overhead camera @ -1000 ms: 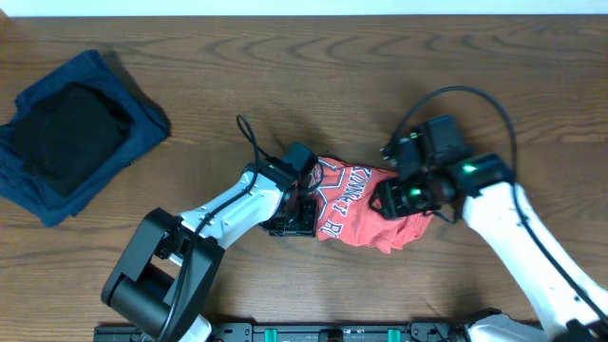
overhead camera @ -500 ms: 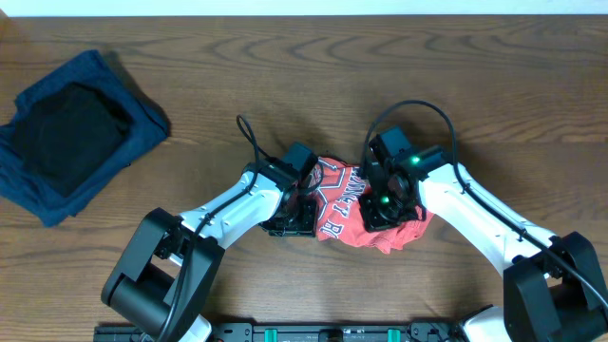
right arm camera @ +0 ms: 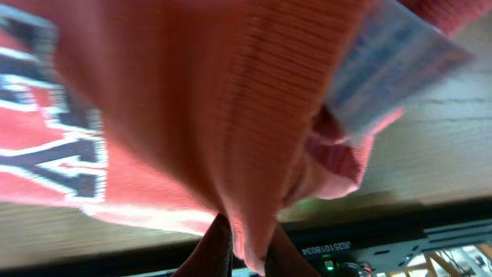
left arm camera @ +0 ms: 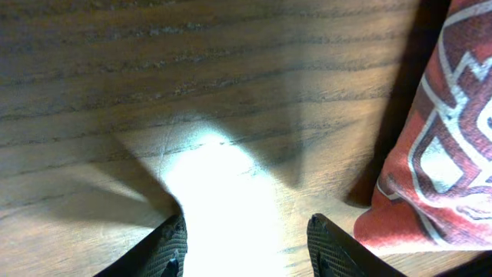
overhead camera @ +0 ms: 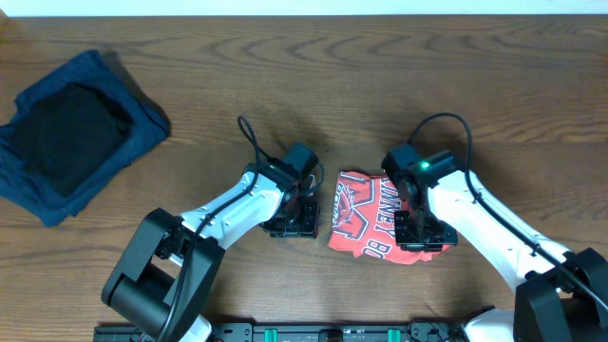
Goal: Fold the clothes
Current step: 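Press the bundle's sides inward toward each other with both grippers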
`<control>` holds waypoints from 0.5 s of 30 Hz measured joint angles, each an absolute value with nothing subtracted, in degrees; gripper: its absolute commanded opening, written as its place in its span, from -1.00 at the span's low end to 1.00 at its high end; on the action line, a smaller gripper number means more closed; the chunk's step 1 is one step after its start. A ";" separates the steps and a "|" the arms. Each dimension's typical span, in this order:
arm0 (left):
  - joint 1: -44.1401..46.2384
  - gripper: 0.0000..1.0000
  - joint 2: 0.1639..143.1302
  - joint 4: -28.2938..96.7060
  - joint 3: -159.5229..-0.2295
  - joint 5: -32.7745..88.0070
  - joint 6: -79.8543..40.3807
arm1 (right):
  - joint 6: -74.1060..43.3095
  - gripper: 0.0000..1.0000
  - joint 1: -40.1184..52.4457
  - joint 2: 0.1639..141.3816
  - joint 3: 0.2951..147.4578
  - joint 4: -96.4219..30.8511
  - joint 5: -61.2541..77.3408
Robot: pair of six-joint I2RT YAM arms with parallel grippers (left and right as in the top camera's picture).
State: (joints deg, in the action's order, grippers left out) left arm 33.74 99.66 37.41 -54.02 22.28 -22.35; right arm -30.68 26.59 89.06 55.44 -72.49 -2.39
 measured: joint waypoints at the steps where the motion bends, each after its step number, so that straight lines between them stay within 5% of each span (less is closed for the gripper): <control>1: 33.58 0.04 99.61 37.47 -54.04 22.33 -22.17 | -31.20 -0.76 26.59 89.06 55.09 -72.51 -2.85; 15: 33.28 0.05 93.01 21.52 -58.46 28.42 -20.95 | -40.40 -0.74 24.86 89.06 54.46 -67.24 -10.70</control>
State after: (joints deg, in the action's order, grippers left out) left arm 33.28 93.01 21.52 -58.46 28.42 -20.95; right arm -40.40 24.86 89.06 54.46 -67.24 -10.70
